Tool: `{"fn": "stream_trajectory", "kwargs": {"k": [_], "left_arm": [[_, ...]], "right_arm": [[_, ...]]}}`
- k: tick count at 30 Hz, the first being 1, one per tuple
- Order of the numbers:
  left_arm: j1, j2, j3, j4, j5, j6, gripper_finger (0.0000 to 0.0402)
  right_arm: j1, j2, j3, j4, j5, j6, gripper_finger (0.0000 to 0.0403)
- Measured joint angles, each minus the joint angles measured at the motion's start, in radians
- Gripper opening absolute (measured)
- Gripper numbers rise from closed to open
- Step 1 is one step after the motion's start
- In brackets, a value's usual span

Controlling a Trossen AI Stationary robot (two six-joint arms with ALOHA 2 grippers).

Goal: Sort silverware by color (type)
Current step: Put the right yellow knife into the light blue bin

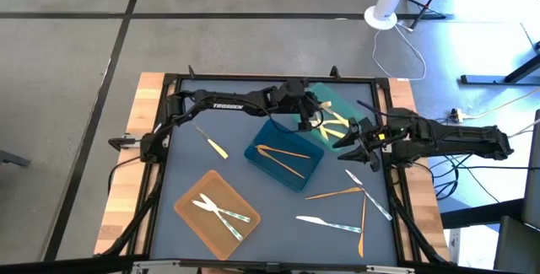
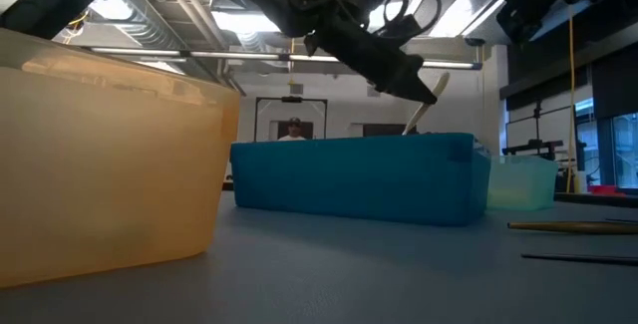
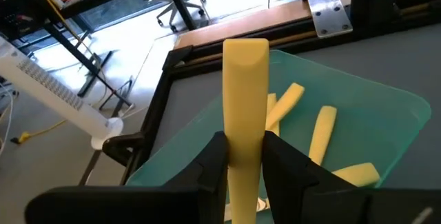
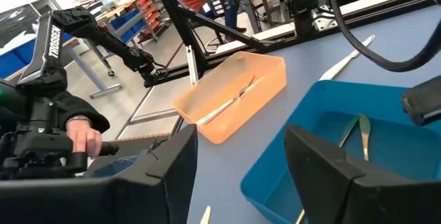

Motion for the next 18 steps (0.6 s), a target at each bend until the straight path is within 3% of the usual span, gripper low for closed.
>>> {"fn": "stream_trajectory", "kwargs": {"k": [18], "left_arm": [[0.005, 0.000, -0.013, -0.004, 0.022, 0.000, 0.0072]], "right_arm": [[0.000, 0.000, 0.000, 0.000, 0.000, -0.003, 0.0205]]}}
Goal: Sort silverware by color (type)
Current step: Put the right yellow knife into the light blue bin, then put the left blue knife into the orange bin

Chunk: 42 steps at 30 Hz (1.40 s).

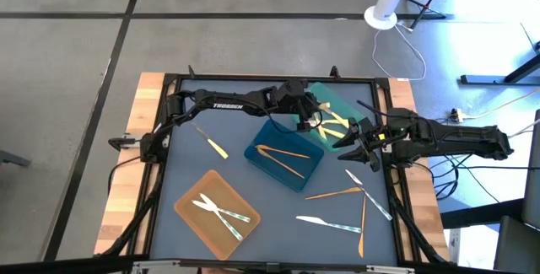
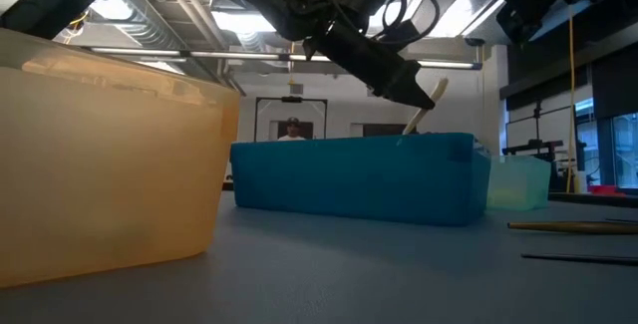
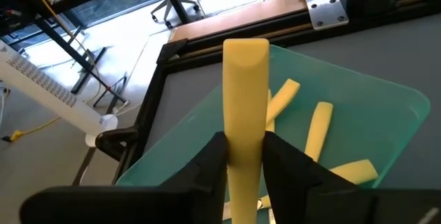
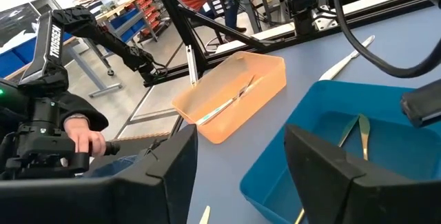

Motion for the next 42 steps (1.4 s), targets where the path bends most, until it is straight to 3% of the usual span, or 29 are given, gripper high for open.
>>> {"fn": "stream_trajectory", "kwargs": {"k": [7, 42], "left_arm": [[0.000, 0.000, 0.000, 0.000, -0.001, 0.000, 0.0093], [0.000, 0.000, 0.000, 0.000, -0.001, -0.003, 0.0096]], "right_arm": [[0.000, 0.000, 0.000, 0.000, 0.000, 0.000, 0.0205], [0.000, 0.000, 0.000, -0.007, 0.000, 0.000, 0.0205]]}}
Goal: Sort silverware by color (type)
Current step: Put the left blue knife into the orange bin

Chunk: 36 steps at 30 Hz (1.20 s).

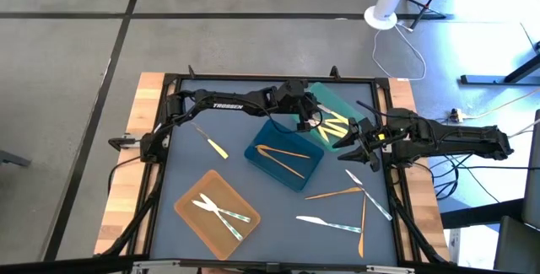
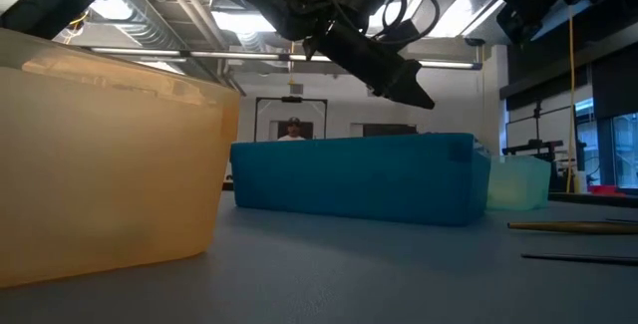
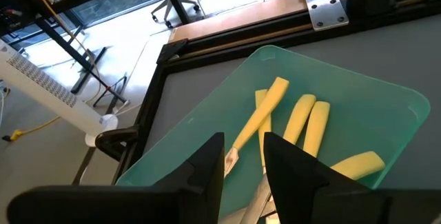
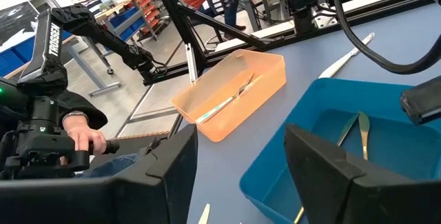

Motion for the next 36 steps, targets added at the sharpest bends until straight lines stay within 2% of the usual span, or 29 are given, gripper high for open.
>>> {"fn": "stream_trajectory", "kwargs": {"k": [10, 14, 25, 30, 36], "left_arm": [[0.000, 0.000, 0.000, 0.000, 0.000, -0.005, 0.0096], [0.000, 0.000, 0.000, 0.000, 0.000, -0.005, 0.0096], [0.000, 0.000, 0.001, 0.000, -0.002, -0.005, 0.0096], [0.000, 0.000, 0.001, 0.000, -0.002, -0.005, 0.0096], [0.000, 0.001, 0.001, 0.000, -0.005, -0.005, 0.0096]], "right_arm": [[0.000, 0.000, 0.000, 0.000, 0.016, 0.005, 0.0205], [0.000, 0.000, 0.000, -0.001, 0.061, 0.065, 0.0205], [0.000, 0.010, 0.001, -0.002, 0.051, 0.143, 0.0205], [0.000, 0.020, 0.075, -0.100, 0.064, 0.143, 0.0205], [0.001, 0.075, 0.212, -0.323, 0.133, 0.153, 0.0205]]}}
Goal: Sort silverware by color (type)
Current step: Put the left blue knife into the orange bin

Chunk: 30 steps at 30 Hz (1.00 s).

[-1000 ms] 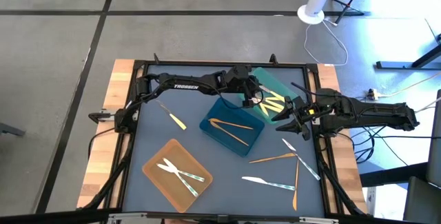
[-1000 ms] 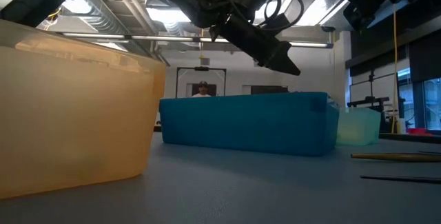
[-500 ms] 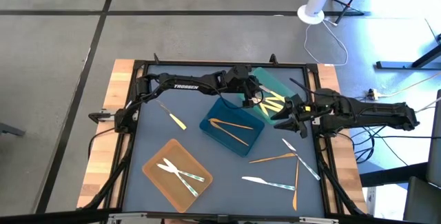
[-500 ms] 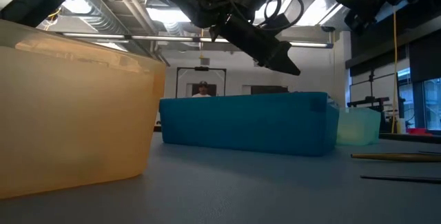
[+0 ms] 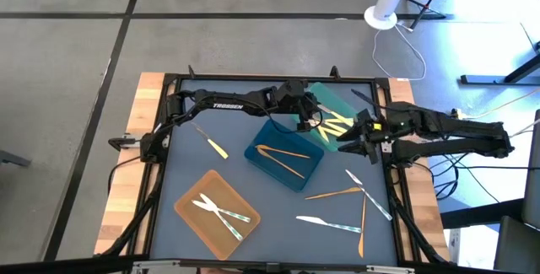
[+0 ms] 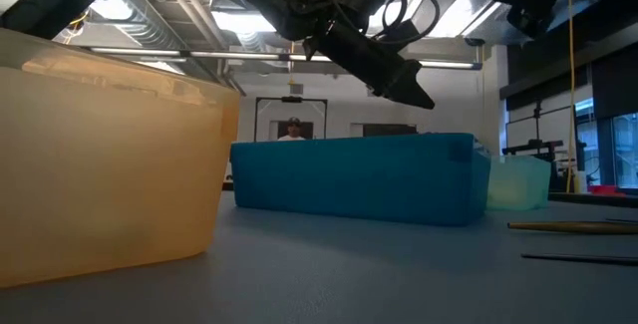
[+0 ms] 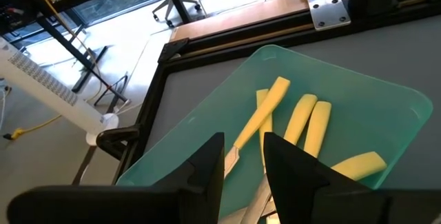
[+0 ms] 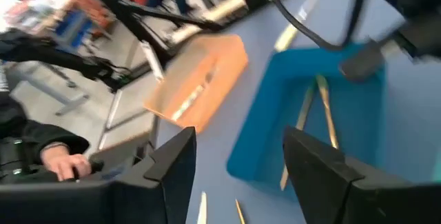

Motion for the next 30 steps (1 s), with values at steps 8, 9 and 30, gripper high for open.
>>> {"fn": "stream_trajectory", "kwargs": {"k": [8, 9, 30], "left_arm": [[0.000, 0.000, 0.000, -0.001, -0.003, 0.000, 0.0096], [0.000, 0.000, 0.000, -0.001, -0.004, 0.000, 0.0096], [0.000, 0.000, 0.000, -0.001, -0.005, 0.000, 0.0096]], "right_arm": [[0.000, 0.118, 0.139, -0.336, 0.038, 0.156, 0.0205], [0.000, 0.129, 0.148, -0.367, 0.032, 0.189, 0.0205], [0.327, 0.204, 0.158, -0.630, 0.245, 0.615, 0.0204]]}}
